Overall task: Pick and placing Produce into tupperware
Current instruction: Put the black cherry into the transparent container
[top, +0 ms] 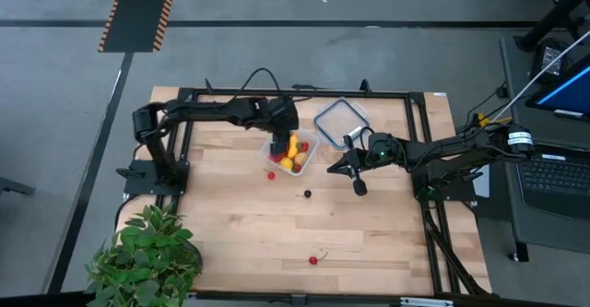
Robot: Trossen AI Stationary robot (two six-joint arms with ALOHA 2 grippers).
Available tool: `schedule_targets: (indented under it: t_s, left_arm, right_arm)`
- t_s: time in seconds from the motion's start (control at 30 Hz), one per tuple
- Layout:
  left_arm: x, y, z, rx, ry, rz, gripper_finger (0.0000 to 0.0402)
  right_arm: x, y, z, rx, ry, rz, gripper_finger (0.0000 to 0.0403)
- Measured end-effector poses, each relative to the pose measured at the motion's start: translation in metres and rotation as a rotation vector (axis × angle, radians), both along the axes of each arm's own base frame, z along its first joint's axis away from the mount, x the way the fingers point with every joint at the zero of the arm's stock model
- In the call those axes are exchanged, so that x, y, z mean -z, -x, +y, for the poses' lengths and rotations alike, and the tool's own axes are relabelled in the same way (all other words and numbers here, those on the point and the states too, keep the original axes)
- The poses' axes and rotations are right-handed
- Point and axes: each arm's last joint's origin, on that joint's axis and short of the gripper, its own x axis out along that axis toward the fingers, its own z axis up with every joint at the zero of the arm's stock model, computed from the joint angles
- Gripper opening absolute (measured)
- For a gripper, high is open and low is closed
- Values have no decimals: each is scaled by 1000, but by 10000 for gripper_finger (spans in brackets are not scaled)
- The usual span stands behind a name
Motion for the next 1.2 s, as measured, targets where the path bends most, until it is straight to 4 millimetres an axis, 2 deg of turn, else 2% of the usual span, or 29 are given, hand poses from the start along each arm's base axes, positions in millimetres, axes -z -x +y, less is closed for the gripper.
schedule_targets:
  t_s: [0.23, 0.47, 0.63, 0.73, 0.93, 1.07, 1.2]
  left_arm:
    - [-28, 20, -34, 46, 86, -193, 131]
    - [-31, 60, -81, 132, 84, -480, 132]
    - [-31, 92, -107, 163, 104, -595, 140]
    - [-32, 108, -119, 138, 97, -634, 143]
    - [-33, 131, -144, 151, 67, -742, 143]
    - [-23, 146, -157, 163, 65, -795, 137]
    - [-11, 158, -165, 169, 91, -800, 133]
  right_arm:
    - [1, 0, 0, 2, -12, 12, 26]
    - [0, 0, 1, 12, -48, 14, 26]
    - [-2, -1, 2, 7, -47, -16, 32]
    - [-3, -2, 7, -2, -78, -6, 57]
    - [-13, -8, 21, -44, -113, -16, 140]
    - [-25, -15, 32, -75, -83, -37, 187]
    - [-36, -22, 42, -41, -24, 56, 218]
